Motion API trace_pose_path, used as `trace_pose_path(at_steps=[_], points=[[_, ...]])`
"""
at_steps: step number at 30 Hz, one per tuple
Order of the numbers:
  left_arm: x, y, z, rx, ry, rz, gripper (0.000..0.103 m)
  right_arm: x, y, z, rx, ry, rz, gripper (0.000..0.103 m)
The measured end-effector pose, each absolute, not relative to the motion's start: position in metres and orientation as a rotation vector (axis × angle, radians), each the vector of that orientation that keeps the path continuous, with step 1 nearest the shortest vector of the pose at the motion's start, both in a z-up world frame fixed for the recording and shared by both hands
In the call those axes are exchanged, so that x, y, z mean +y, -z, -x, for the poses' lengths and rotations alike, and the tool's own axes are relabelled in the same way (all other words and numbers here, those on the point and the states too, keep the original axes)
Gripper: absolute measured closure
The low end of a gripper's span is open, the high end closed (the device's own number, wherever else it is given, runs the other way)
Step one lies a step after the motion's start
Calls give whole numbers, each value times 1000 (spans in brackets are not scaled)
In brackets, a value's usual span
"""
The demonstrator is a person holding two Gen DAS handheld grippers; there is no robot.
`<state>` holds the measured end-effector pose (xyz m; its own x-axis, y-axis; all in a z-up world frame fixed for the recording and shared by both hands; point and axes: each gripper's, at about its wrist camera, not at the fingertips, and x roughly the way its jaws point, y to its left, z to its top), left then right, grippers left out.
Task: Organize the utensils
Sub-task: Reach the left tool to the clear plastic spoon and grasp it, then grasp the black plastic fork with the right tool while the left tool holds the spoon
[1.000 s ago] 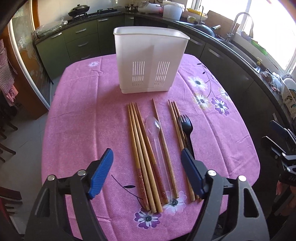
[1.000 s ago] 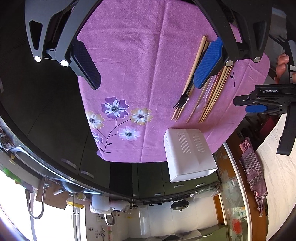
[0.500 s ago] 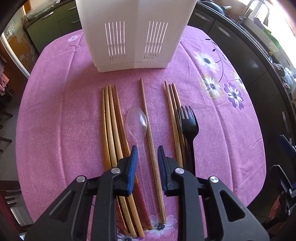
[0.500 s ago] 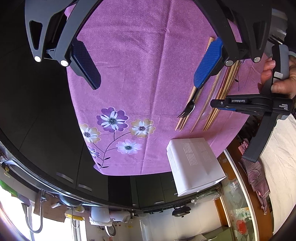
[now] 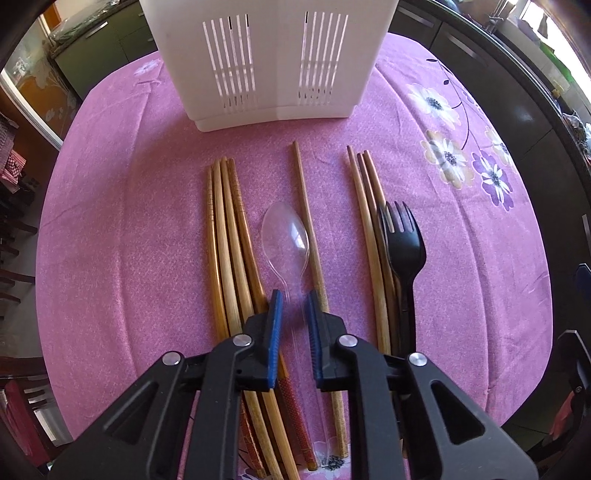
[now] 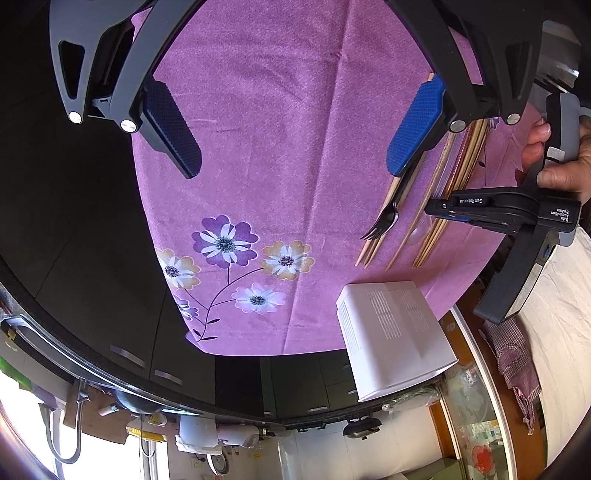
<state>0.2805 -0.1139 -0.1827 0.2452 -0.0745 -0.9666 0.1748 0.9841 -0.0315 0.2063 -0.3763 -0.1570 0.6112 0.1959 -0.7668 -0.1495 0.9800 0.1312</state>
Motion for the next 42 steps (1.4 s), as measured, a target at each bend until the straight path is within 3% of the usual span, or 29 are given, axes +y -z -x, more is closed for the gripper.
trace_pose_path(at_steps=[15,17,25,42], points=[[-101,151,-266,1217,223,-30,94,-347,156,-232,973,-238,-13,4],[-98,140,-261,1181,225,-33,94,-336,156,-237,987,-266,-10,8],[-85,115,-242,1108,235,-50,94,-298,186,-271,1142,-369,-74,60],[-76,112,-238,1093,254,-51,95,-295,213,-318,1245,-374,-283,68]])
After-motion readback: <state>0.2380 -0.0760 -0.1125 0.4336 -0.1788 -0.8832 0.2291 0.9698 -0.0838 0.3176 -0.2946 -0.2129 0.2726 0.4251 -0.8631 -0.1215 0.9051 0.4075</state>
